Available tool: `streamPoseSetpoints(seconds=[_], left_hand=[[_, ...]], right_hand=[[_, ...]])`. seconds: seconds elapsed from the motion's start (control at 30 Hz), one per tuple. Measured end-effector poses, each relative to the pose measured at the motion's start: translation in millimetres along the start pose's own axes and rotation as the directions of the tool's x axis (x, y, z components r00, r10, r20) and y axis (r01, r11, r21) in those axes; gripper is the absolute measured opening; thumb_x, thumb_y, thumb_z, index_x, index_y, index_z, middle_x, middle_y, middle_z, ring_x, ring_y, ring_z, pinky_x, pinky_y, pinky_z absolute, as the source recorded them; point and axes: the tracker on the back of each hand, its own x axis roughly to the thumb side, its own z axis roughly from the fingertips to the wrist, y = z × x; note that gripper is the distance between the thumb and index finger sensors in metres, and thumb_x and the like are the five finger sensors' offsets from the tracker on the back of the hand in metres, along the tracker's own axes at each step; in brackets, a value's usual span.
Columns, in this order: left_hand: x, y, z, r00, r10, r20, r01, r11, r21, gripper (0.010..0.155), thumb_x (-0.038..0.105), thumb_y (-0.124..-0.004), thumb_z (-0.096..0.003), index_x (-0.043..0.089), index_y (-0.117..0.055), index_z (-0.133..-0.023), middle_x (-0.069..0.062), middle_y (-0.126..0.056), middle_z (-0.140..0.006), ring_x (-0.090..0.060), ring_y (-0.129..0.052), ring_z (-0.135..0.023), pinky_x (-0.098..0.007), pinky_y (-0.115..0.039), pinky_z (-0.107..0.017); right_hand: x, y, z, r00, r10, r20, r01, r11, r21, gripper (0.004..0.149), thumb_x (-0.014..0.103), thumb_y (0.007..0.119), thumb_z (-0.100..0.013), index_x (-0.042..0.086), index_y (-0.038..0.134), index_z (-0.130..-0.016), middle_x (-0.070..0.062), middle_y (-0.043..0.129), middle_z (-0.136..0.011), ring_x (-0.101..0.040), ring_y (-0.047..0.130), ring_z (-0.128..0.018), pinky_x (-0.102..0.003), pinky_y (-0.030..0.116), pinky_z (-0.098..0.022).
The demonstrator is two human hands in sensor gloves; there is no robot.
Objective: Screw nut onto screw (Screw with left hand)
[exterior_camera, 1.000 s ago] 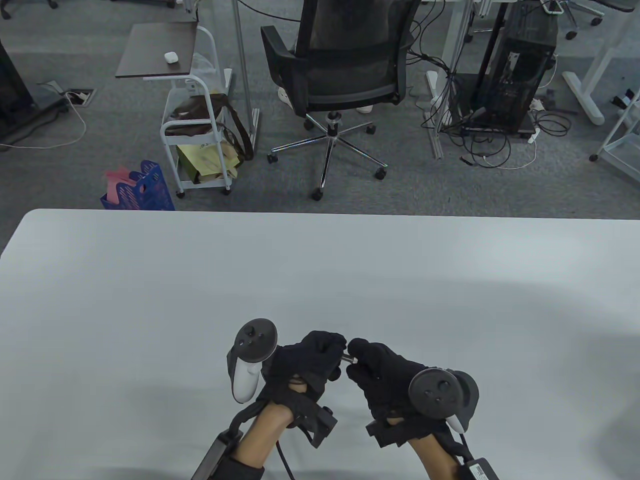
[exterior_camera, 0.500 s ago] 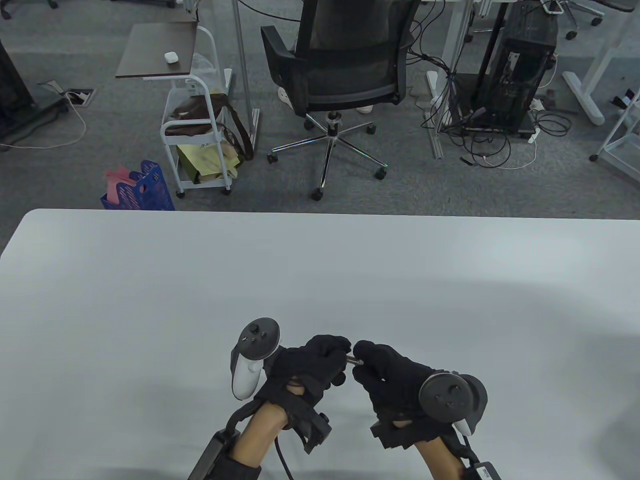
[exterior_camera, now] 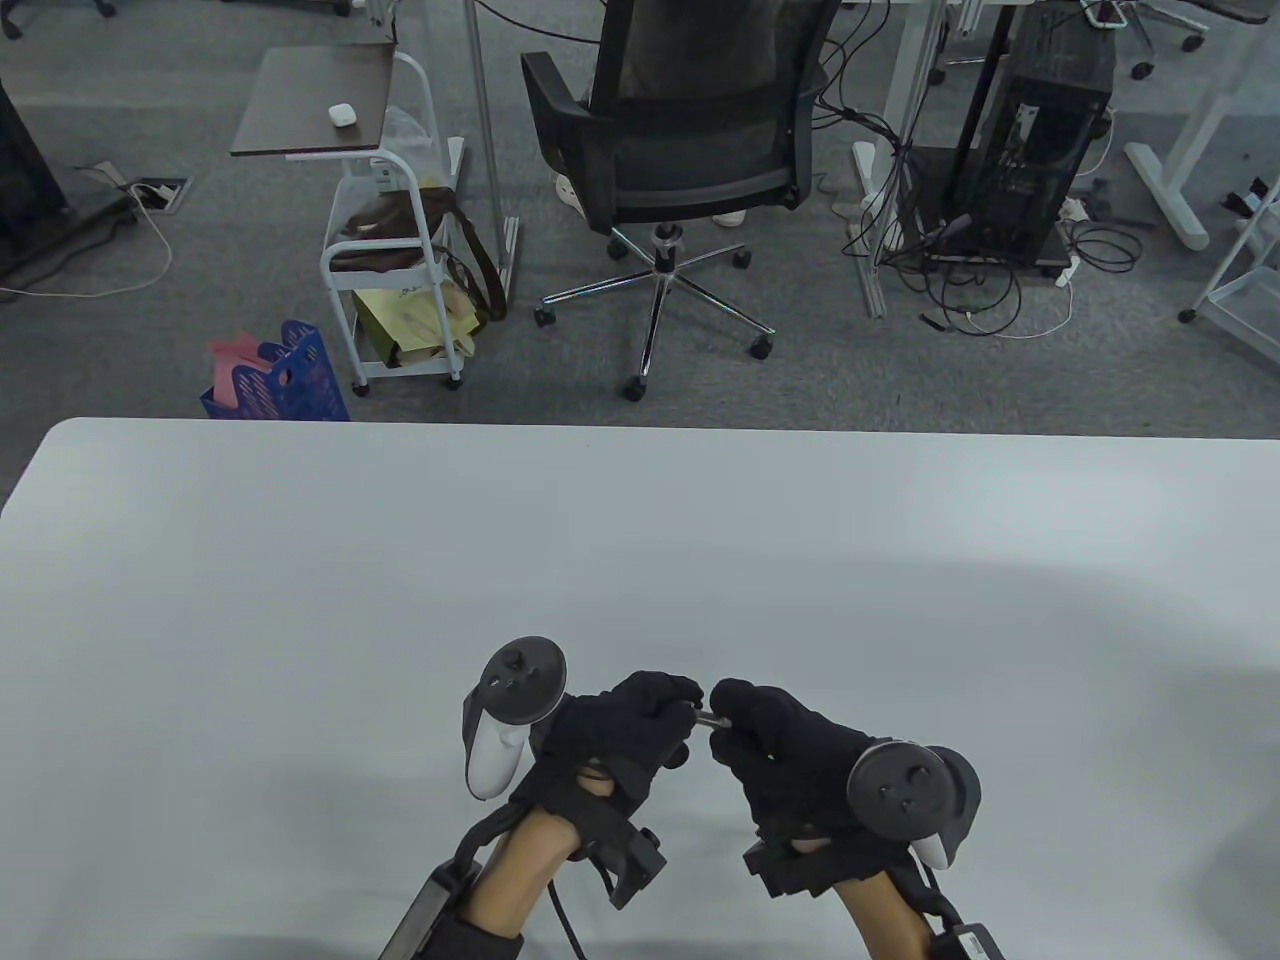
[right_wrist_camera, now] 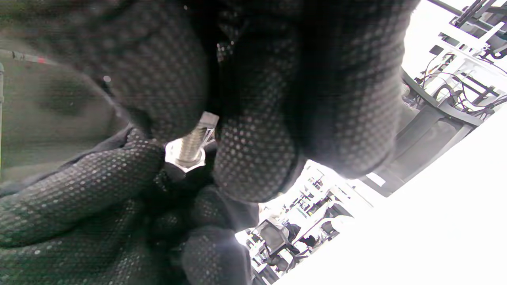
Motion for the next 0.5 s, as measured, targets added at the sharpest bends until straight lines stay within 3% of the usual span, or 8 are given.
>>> streamPoseSetpoints(seconds=[0.1, 0.27, 0.4, 0.5], left_hand=[[-3.3, 2.1, 2.3, 0.999, -0.026, -0.022, 0.028, 0.997, 0.069, 0.071, 0.046, -0.073, -0.0435, 0.003, -0.067, -0.1, -0.031, -0.079, -0.085, -0.05, -0.088, -0.06, -0.062, -0.069, -0.045], [-0.4, 0.0, 1.0, 1.0, -0.031, -0.001, 0.031, 0.998, 0.047, 0.057, 0.041, -0.074, -0.0438, 0.003, -0.082, -0.085, -0.031, -0.083, -0.08, -0.05, -0.09, -0.056, -0.062, -0.07, -0.043], [4.9, -2.7, 0.4, 0.998, -0.056, 0.04, 0.056, 0.998, 0.019, 0.055, 0.036, -0.074, -0.0443, 0.004, -0.074, -0.089, -0.028, -0.079, -0.082, -0.047, -0.088, -0.059, -0.06, -0.069, -0.045], [3.5, -3.0, 1.0, 0.998, -0.041, 0.052, 0.04, 0.999, 0.022, 0.062, 0.041, -0.071, -0.0449, 0.005, -0.069, -0.096, -0.027, -0.079, -0.084, -0.048, -0.088, -0.06, -0.06, -0.069, -0.046]], right_hand=[[0.4, -0.6, 0.3, 1.0, 0.002, 0.006, -0.002, 1.0, -0.004, 0.046, 0.031, 0.096, -0.031, 0.018, 0.09, -0.074, -0.009, 0.102, -0.068, -0.016, 0.118, -0.037, -0.037, 0.104, -0.032], [0.5, -0.4, 0.3, 1.0, 0.016, 0.016, -0.016, 1.0, 0.0, 0.046, 0.03, 0.096, -0.031, 0.018, 0.09, -0.074, -0.009, 0.102, -0.068, -0.017, 0.118, -0.037, -0.037, 0.104, -0.032], [0.7, -2.5, 0.1, 1.0, 0.003, 0.016, -0.003, 1.0, -0.011, 0.045, 0.03, 0.096, -0.031, 0.018, 0.09, -0.074, -0.009, 0.102, -0.068, -0.016, 0.118, -0.037, -0.037, 0.104, -0.032], [1.0, -4.9, 0.1, 1.0, -0.007, 0.017, 0.008, 1.0, -0.024, 0.045, 0.03, 0.096, -0.031, 0.018, 0.09, -0.074, -0.009, 0.102, -0.068, -0.017, 0.118, -0.037, -0.037, 0.104, -0.032]])
